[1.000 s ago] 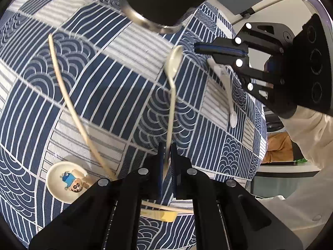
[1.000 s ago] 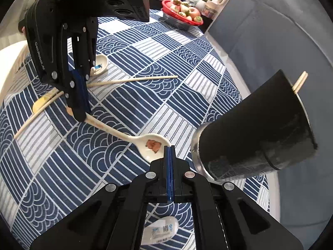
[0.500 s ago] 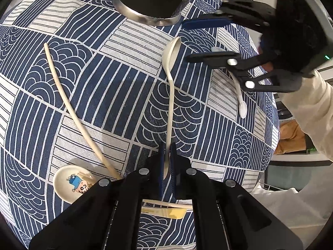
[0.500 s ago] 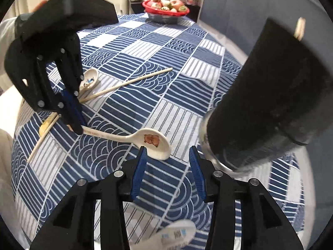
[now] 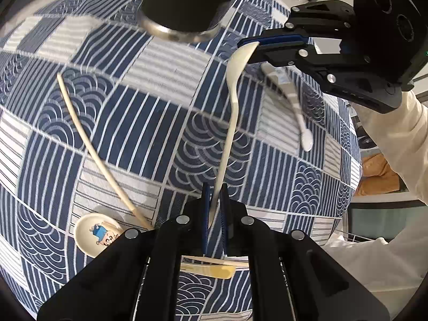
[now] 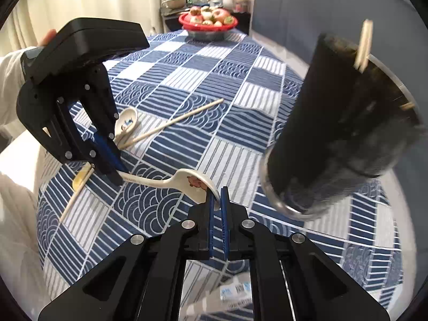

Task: Organize utensils
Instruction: 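Lift the cartoon-printed spoon with the right tool while the left tool lifts its white spoon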

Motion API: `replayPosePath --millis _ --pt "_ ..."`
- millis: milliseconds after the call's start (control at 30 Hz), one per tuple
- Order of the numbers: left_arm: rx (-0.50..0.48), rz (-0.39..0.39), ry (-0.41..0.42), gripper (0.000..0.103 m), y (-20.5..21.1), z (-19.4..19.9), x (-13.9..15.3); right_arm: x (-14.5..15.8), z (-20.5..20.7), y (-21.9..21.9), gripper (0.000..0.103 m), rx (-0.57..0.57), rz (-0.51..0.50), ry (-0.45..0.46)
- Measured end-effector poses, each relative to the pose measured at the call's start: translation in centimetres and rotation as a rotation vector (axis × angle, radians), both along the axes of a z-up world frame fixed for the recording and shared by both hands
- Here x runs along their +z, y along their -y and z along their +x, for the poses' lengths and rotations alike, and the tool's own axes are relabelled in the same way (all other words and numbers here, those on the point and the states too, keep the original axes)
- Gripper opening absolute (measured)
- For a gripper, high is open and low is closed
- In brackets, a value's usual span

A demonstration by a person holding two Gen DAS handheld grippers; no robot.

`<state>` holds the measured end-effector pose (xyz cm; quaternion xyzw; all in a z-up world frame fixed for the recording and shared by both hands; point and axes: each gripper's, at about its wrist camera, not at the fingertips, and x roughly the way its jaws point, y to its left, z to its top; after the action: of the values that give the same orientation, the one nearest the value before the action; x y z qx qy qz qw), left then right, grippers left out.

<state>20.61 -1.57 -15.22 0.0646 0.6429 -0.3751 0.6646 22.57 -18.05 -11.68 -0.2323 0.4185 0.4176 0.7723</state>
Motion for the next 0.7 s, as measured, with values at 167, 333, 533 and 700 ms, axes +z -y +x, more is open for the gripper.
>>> replayPosePath --millis 167,333,533,700 --pt "-0.009 -0.023 0.06 0.008 1.0 0.3 2.9 3.6 -0.4 1.0 0.005 -0.03 -0.014 0.069" --pt "-0.028 -0.045 0.138 0.009 1.7 0.5 6.7 7.8 -0.8 1.8 0.005 -0.041 -0.032 0.153" --pt "-0.043 -0.056 0.233 0.009 2.1 1.1 11.2 13.1 -1.2 2.3 0.005 -0.052 -0.045 0.256" --pt "-0.061 -0.05 0.317 0.009 2.6 1.3 14.9 17.0 -1.8 2.7 0.005 -0.073 -0.051 0.342"
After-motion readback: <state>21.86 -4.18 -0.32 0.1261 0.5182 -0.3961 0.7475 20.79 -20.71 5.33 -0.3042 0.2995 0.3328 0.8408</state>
